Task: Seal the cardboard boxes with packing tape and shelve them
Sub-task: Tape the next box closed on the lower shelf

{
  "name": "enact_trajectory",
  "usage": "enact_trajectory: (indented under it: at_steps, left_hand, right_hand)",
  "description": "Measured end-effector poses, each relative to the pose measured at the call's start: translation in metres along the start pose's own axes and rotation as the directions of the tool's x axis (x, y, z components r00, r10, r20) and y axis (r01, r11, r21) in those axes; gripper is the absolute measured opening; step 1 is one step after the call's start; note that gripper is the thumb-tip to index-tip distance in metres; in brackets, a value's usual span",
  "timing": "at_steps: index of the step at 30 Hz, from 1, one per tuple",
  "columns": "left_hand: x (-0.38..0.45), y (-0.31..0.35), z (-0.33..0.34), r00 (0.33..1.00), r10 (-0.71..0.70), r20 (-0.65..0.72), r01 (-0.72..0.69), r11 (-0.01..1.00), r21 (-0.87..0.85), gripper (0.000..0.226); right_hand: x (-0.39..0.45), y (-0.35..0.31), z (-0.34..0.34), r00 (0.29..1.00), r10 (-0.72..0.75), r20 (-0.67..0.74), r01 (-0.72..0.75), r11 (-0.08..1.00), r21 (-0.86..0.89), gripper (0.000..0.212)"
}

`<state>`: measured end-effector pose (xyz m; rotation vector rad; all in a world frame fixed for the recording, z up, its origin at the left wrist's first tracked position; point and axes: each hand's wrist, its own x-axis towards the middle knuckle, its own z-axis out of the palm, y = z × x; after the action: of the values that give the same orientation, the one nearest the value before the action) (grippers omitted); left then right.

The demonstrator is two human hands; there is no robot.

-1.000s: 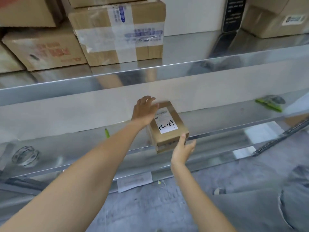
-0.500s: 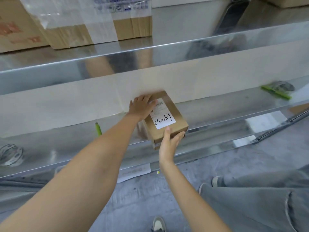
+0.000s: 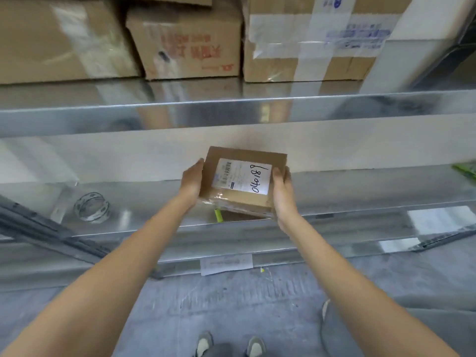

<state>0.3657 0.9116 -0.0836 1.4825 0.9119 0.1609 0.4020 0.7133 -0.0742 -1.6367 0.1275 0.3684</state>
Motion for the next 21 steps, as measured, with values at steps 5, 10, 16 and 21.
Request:
enact_trajectory:
  at_steps: [5, 10, 16, 21]
  left_hand:
    - [0.006, -0.003, -0.108, 0.991, 0.023, -0.128, -0.035, 0.996, -0.087, 0.036]
    - [0.018, -0.034, -0.187, 0.984, -0.016, -0.179, -0.007, 0.992, -0.128, 0.042]
    - [0.023, -0.085, -0.213, 0.99, 0.056, -0.132, -0.075, 0.987, -0.145, 0.038]
    - [0.034, -0.088, -0.211, 0.993, 0.056, -0.105, -0.075, 0.98, -0.185, 0.041]
  right_hand:
    - [0.009, -0.01, 0.104, 0.985, 0.055, 0.163, -0.043, 0.996, -0.074, 0.063]
    - [0.001, -0.001, 0.188, 0.947, 0.141, 0.289, -0.074, 0.97, -0.23, 0.061]
    - [-0.001, 0.03, 0.218, 0.935, 0.13, 0.329, -0.008, 0.938, -0.348, 0.037]
    - [-0.001, 0.046, 0.216, 0.966, 0.08, 0.246, 0.028, 0.914, -0.405, 0.042]
